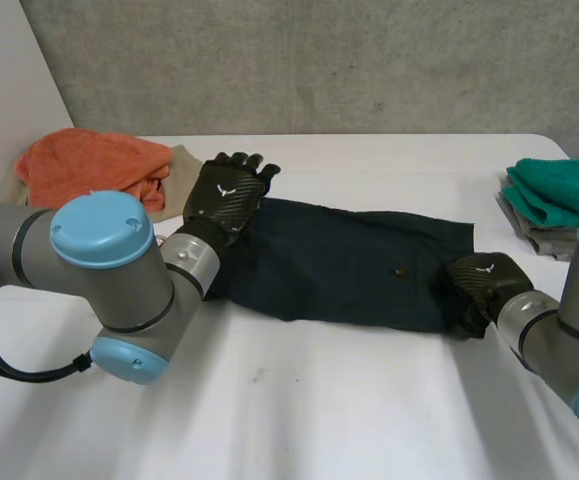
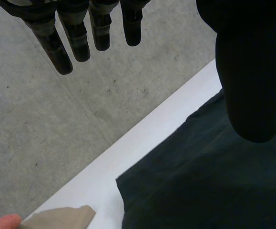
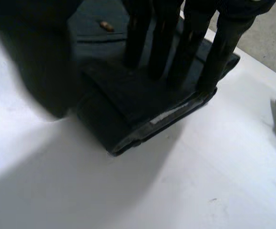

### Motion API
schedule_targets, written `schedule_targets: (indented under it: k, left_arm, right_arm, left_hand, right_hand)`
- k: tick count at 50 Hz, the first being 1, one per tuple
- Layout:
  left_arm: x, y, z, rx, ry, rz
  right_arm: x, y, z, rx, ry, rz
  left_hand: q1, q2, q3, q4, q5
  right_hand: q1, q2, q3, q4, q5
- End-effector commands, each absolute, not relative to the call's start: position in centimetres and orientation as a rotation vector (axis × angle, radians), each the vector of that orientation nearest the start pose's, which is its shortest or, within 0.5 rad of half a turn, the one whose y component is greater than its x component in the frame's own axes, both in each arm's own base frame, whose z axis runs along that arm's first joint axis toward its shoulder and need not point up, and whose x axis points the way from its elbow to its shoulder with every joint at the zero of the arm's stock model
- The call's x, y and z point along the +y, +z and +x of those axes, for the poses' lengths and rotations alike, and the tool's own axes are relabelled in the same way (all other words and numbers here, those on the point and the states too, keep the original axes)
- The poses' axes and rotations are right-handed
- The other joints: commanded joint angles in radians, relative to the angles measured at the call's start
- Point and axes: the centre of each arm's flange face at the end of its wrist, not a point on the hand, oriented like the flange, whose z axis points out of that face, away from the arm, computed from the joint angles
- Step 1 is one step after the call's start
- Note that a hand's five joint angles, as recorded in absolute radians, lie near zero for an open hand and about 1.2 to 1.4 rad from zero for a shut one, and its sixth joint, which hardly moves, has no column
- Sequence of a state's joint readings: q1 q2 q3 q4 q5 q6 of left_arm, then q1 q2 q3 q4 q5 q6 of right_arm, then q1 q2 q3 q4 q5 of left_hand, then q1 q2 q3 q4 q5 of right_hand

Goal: Fold the laundry.

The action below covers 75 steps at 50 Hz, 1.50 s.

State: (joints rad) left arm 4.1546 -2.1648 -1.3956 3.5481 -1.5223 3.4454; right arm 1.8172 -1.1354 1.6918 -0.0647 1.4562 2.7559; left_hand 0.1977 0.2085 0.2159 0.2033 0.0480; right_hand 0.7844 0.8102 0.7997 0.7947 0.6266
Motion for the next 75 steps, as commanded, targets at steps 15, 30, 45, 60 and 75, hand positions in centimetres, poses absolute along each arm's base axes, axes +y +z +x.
schedule_targets:
  k: [15, 30, 45, 60, 75]
  left_arm:
    - [-26.6, 22.7, -32.6, 2.156, -2.476, 0.952]
    - [-26.1, 22.6, -31.9, 2.231, -2.462, 0.905]
    - [-26.8, 26.1, -33.6, 2.105, -2.626, 0.889]
    - [-24.0, 19.1, -41.6, 2.353, -2.385, 1.243]
    - [-25.6, 12.2, -38.8, 2.452, -1.845, 1.251]
  right_arm:
    - [-30.3, 20.3, 19.4, 2.342, -2.240, -1.560]
    - [-18.5, 13.5, 36.4, 1.292, -2.024, -1.960]
    - [-22.8, 23.1, 30.0, 1.670, -1.951, -0.939]
    - [-29.5, 20.5, 24.1, 2.178, -1.672, -0.691]
    - [-31.2, 12.6, 27.1, 2.301, -1.439, -0.934]
  left_hand:
    - [-0.023, -0.034, -0.041, -0.029, -0.048]
    - [-0.023, -0.034, -0.041, -0.029, -0.048]
    - [-0.023, -0.034, -0.041, -0.029, -0.048]
    - [-0.016, -0.027, -0.035, -0.022, -0.041]
    - [-0.019, -0.030, -0.038, -0.025, -0.044]
  right_hand:
    - [0.612, 0.586, 0.597, 0.602, 0.595]
    - [0.612, 0.586, 0.597, 0.602, 0.595]
    - [-0.610, -0.636, -0.625, -0.620, -0.627]
    - [-0.610, -0.636, -0.625, -0.620, -0.627]
    - [-0.610, -0.636, -0.625, -0.620, -0.627]
